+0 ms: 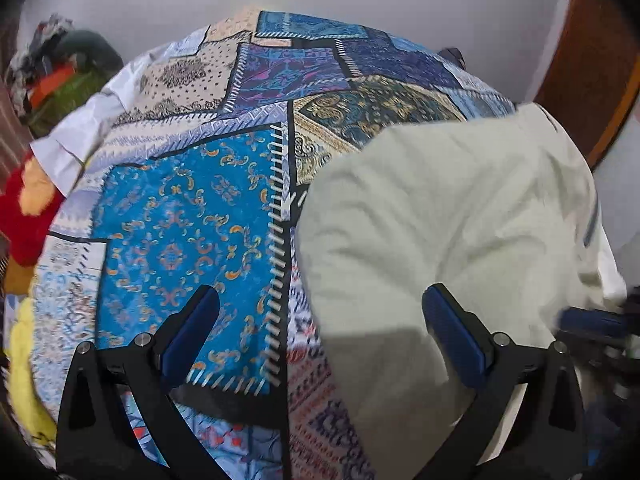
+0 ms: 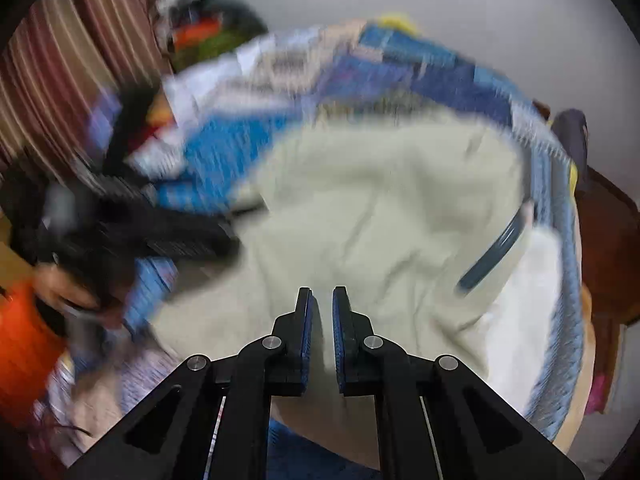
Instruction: Fold large clothes
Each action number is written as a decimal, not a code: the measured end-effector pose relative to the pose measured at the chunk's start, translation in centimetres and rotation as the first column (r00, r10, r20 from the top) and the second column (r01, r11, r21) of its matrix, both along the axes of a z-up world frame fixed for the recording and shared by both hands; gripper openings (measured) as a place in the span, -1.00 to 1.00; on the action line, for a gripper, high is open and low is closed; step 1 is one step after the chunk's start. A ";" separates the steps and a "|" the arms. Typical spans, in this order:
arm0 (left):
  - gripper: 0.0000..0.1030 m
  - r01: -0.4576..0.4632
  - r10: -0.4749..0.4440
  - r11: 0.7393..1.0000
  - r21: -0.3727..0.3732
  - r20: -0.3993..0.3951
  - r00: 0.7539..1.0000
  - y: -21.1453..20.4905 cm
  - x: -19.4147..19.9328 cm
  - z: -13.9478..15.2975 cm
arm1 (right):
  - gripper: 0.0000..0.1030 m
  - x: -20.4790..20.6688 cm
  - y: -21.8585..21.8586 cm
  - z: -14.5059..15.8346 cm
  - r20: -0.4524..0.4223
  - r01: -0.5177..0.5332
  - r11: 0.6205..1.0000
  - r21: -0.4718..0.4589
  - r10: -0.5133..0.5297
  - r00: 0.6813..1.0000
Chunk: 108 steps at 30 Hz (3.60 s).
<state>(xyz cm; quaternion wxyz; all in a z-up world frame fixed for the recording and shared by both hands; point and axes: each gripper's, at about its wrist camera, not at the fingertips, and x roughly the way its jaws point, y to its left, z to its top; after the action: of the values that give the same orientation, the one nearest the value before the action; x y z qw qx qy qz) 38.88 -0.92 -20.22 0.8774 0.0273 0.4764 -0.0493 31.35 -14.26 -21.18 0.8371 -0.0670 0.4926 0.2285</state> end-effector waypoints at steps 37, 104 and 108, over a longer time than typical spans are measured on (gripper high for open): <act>1.00 0.058 -0.065 0.995 0.077 0.101 0.993 -0.1 -7.3 -0.5 | -0.90 -2.6 -5.3 -5.6 0.077 0.158 0.961 -0.229 -0.144 0.987; 1.00 0.007 -0.006 0.999 -0.042 0.036 0.999 0.9 -5.1 -1.1 | -0.90 0.5 -13.7 -6.5 0.100 0.325 0.935 -0.140 -0.313 0.944; 1.00 0.004 -0.002 0.999 -0.053 0.031 1.000 1.1 -5.1 -1.1 | -0.91 0.9 -13.9 -6.6 0.087 0.335 0.934 -0.123 -0.326 0.941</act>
<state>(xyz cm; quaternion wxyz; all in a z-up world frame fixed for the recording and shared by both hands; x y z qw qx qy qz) 33.75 0.23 -21.35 0.8850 0.0053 0.4614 -0.0628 32.24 -28.14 -27.74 0.8726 -0.0477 0.4836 0.0481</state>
